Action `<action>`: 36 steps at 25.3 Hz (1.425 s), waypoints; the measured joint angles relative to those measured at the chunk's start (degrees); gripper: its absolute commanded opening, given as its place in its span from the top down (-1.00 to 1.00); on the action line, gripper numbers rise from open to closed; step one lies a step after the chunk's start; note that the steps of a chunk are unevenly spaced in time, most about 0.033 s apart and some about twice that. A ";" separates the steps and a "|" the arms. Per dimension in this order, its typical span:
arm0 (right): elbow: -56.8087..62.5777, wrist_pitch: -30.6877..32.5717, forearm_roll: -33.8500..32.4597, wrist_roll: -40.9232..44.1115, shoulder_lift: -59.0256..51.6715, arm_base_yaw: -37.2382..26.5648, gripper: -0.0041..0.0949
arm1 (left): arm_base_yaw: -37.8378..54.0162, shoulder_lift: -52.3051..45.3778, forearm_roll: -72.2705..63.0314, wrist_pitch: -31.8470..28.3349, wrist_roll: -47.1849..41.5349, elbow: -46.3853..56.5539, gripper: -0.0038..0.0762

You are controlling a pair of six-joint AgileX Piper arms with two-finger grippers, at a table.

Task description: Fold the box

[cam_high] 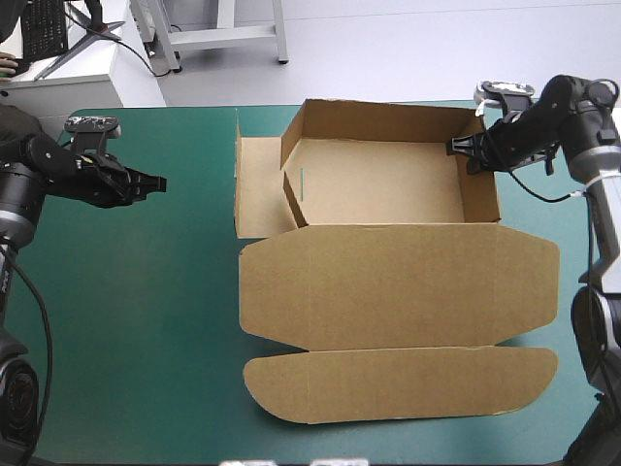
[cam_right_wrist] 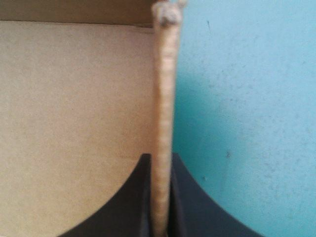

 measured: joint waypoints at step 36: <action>10.20 0.43 16.99 -6.83 -10.13 -2.92 0.92 | 0.00 0.00 -24.43 10.16 0.11 0.00 -0.10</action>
